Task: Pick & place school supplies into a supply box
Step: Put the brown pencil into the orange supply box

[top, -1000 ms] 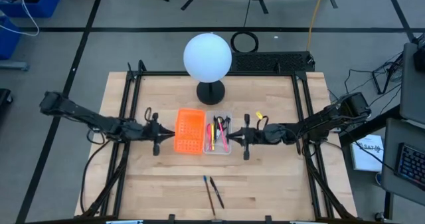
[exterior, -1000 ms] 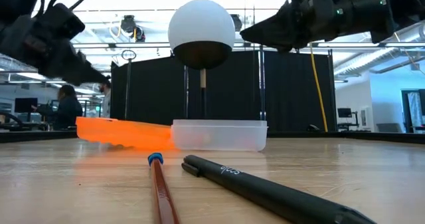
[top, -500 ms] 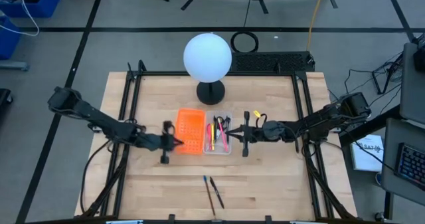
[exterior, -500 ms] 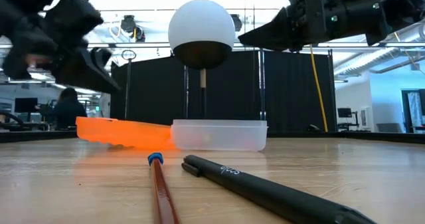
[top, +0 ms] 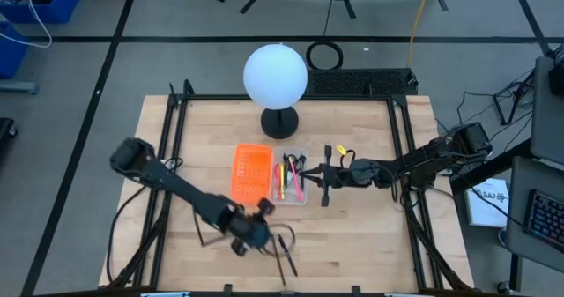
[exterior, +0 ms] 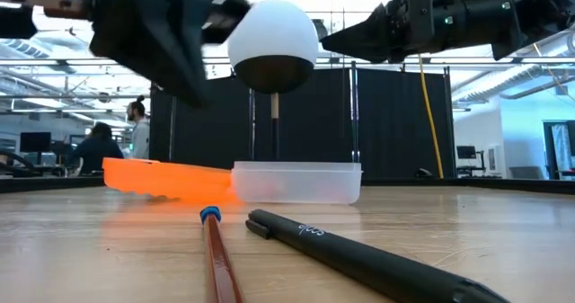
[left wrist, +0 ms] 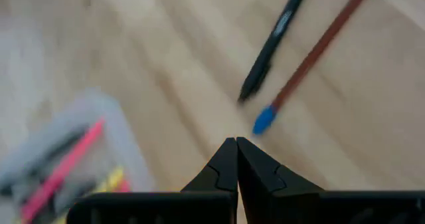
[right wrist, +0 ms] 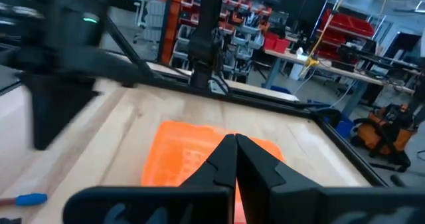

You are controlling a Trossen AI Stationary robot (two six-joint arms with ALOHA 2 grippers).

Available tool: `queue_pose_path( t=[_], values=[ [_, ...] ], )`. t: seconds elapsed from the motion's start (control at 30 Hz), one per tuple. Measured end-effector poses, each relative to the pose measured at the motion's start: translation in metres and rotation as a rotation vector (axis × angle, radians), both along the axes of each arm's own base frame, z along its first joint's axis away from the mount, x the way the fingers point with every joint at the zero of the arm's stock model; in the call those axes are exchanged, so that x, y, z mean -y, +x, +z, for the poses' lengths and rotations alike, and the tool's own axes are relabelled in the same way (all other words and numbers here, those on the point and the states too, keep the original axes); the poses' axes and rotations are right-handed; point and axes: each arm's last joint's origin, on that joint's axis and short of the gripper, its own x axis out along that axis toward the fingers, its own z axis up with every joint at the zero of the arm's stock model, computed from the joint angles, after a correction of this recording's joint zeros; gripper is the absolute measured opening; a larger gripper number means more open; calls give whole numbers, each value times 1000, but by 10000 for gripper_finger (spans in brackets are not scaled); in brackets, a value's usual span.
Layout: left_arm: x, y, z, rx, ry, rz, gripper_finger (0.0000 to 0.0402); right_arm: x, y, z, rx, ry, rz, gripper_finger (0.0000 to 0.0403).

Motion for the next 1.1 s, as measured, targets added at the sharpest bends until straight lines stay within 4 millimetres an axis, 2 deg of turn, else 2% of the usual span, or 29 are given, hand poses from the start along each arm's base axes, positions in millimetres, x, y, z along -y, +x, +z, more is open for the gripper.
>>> queue_pose_path(
  t=[0.13, 0.23, 0.47, 0.57, 0.77, 0.9, 1.1],
  values=[
    [25, 25, -1, 41, 82, -52, 4, -2, 0, -1, -2, 30, 7, 0],
    [35, 38, -1, 67, 95, -43, 11, -5, -1, -5, -38, 77, 12, 0],
    [44, 57, -19, 50, 141, -69, 83, -16, -4, -11, -105, 108, 47, 0],
    [51, 58, -28, 32, 180, -121, 125, -19, -5, -11, -106, 107, 60, 0],
    [61, 52, -26, 18, 174, -179, 187, -20, -5, -10, -99, 116, 62, 0],
    [68, 42, -22, -54, 100, -263, 193, -20, -5, -11, -102, 115, 61, 0],
    [67, 35, -27, -139, 104, -285, 168, -20, -5, -10, -98, 112, 61, 0]
  ],
)
